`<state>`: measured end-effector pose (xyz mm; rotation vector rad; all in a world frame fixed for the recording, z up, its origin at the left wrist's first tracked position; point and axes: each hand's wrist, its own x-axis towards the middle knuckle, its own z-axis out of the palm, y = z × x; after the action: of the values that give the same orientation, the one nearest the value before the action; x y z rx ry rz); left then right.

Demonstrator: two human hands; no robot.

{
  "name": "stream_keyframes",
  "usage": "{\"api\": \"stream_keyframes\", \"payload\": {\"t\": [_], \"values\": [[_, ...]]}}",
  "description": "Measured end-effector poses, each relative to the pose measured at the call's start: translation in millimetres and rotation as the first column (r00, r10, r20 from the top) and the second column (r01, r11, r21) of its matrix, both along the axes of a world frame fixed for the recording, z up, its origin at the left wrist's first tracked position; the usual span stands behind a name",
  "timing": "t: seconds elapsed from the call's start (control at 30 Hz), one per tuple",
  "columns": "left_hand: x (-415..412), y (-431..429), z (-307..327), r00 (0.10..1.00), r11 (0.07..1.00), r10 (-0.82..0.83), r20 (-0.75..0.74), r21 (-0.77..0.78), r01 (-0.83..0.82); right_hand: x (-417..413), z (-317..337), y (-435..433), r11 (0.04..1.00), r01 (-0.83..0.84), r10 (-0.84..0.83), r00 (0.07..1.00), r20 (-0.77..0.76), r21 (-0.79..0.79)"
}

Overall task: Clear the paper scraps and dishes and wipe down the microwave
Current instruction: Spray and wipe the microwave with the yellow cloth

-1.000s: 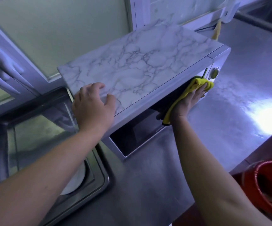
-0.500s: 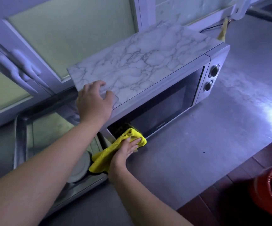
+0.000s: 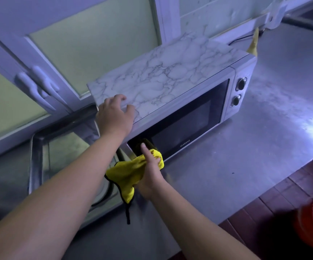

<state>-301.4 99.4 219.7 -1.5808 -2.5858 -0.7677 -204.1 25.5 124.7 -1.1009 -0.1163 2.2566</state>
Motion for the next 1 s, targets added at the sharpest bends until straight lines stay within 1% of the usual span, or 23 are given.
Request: {"api": "stream_keyframes", "payload": {"t": [0.1,0.2,0.27,0.37,0.47,0.57,0.63,0.67,0.7,0.73,0.77,0.8,0.83,0.87,0.9,0.93,0.97,1.0], "values": [[-1,1,-2,1.000,1.000,-0.001,-0.029,-0.019,0.001,-7,-6,11,0.997,0.051,-0.040,0.985,0.167,-0.060],[-3,1,-3,0.999,1.000,-0.003,-0.034,-0.029,0.002,-9,-15,9,0.996,0.061,-0.046,0.970,0.237,-0.057],[-3,1,-4,1.000,1.000,-0.016,-0.021,-0.016,0.016,-8,-20,7,0.998,0.042,-0.028,0.968,0.248,-0.049],[-2,-1,-4,1.000,1.000,-0.029,-0.003,-0.002,0.029,8,-25,-6,0.997,0.040,-0.027,0.984,0.176,-0.072],[0,-3,-2,1.000,0.999,-0.024,-0.006,0.022,0.024,52,-30,-24,0.999,0.048,-0.048,0.982,0.181,0.005],[3,-5,-1,0.998,0.997,-0.050,-0.041,0.057,0.053,108,-23,-36,0.985,0.051,-0.078,0.984,0.162,0.164],[5,-9,4,0.996,0.992,-0.087,-0.038,0.085,0.090,143,-7,-43,0.971,0.018,-0.063,0.981,0.183,0.238],[6,-13,8,0.992,0.987,-0.119,-0.040,0.105,0.123,159,3,-47,0.964,0.010,-0.054,0.985,0.163,0.264],[9,-19,11,0.981,0.972,-0.183,-0.064,0.140,0.191,173,12,-50,0.954,0.011,-0.054,0.989,0.138,0.299],[15,-27,13,0.950,0.932,-0.292,-0.106,0.193,0.308,186,19,-54,0.946,0.025,-0.068,0.990,0.121,0.323],[24,-37,14,0.890,0.852,-0.430,-0.151,0.259,0.455,198,26,-58,0.943,0.044,-0.088,0.989,0.118,0.331],[35,-48,12,0.807,0.745,-0.564,-0.173,0.314,0.588,210,32,-62,0.940,0.056,-0.101,0.988,0.116,0.336],[49,-62,7,0.716,0.651,-0.689,-0.111,0.337,0.680,221,38,-66,0.936,0.060,-0.106,0.987,0.117,0.346],[64,-76,0,0.628,0.611,-0.776,0.057,0.315,0.727,232,44,-70,0.930,0.056,-0.105,0.988,0.117,0.362],[77,-90,-8,0.534,0.607,-0.788,0.307,0.237,0.759,241,49,-75,0.923,0.050,-0.100,0.989,0.112,0.381],[90,-102,-15,0.422,0.593,-0.698,0.579,0.137,0.793,250,52,-80,0.917,0.049,-0.097,0.990,0.101,0.397],[100,-112,-25,0.297,0.571,-0.524,0.798,0.070,0.818,258,56,-85,0.914,0.056,-0.102,0.990,0.094,0.401],[108,-119,-38,0.159,0.542,-0.349,0.924,0.061,0.838,266,57,-91,0.917,0.074,-0.120,0.988,0.094,0.393]]}}
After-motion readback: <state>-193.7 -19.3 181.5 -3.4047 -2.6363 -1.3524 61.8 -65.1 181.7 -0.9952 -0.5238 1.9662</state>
